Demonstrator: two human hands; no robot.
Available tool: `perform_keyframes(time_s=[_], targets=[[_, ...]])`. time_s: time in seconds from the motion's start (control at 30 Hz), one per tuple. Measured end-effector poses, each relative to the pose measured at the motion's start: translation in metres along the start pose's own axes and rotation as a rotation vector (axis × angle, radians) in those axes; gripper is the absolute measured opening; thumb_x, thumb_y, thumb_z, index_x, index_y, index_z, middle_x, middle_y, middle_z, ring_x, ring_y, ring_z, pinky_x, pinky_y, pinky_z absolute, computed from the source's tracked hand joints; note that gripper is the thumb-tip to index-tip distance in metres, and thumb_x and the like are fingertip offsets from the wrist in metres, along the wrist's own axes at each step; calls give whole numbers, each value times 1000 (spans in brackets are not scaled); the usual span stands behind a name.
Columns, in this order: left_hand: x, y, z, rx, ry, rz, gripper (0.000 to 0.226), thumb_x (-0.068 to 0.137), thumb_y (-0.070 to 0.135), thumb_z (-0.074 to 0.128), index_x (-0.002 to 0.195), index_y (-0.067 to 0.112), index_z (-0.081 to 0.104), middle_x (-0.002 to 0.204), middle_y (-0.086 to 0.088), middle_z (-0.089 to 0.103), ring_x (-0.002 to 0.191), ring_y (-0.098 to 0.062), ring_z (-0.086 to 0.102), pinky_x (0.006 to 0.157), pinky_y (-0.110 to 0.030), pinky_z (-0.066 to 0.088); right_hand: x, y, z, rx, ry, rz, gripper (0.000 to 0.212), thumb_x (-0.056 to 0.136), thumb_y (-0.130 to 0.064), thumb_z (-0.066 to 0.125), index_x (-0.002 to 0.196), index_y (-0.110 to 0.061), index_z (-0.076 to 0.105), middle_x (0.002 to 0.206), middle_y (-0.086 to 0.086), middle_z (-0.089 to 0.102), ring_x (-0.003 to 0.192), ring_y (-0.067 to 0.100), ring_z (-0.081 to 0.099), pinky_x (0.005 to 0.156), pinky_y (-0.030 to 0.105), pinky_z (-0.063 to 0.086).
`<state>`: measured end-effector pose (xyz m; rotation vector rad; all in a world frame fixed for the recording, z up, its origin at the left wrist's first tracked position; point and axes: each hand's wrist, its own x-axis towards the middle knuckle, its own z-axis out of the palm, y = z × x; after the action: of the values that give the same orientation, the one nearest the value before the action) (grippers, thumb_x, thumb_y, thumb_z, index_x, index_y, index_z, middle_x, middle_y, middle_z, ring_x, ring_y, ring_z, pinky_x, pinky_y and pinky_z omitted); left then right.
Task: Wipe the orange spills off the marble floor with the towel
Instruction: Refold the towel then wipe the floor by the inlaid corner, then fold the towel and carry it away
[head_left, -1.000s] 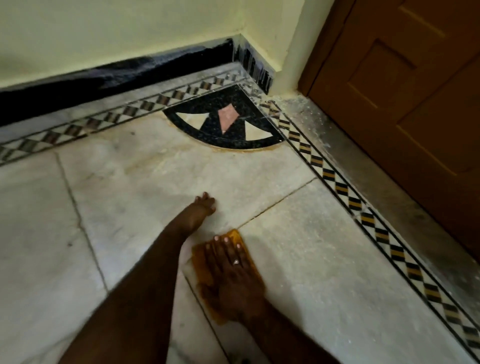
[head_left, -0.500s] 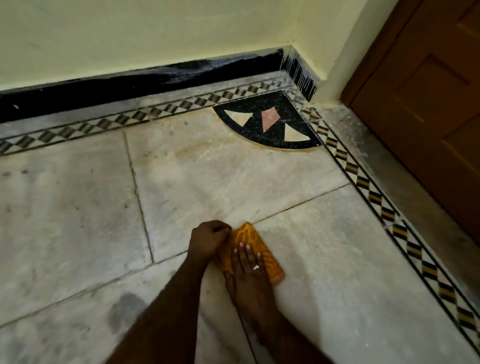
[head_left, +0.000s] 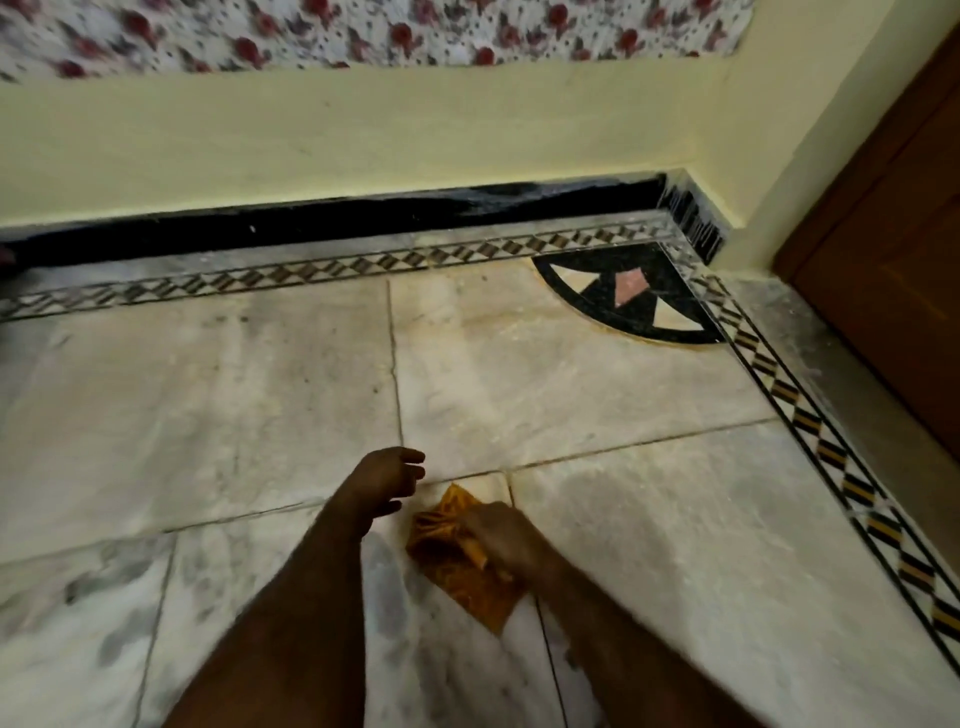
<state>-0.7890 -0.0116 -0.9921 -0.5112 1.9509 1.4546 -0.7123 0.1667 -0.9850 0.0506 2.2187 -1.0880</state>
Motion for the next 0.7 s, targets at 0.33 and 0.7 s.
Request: perform_keyframes(time_s=[0.33,0.7], targets=[[-35,67,26,185,-284,186,50,56,8,61,103,19,74,98,-3,72,94,-21,59,95,-45,41,2,-46,-119,547,7,99,20,71,-23,66,86,-11,65,94,18,64,78,29,61,74,38,50],[-58,117,27,63,-185,466,40,86,28,58,104,-6,68,103,-29,67,93,-39,63,91,-52,55,-31,-94,-212,351,105,-29,13,93,-23,62,80,-21,59,87,4,63,89,25,60,86,40,47]])
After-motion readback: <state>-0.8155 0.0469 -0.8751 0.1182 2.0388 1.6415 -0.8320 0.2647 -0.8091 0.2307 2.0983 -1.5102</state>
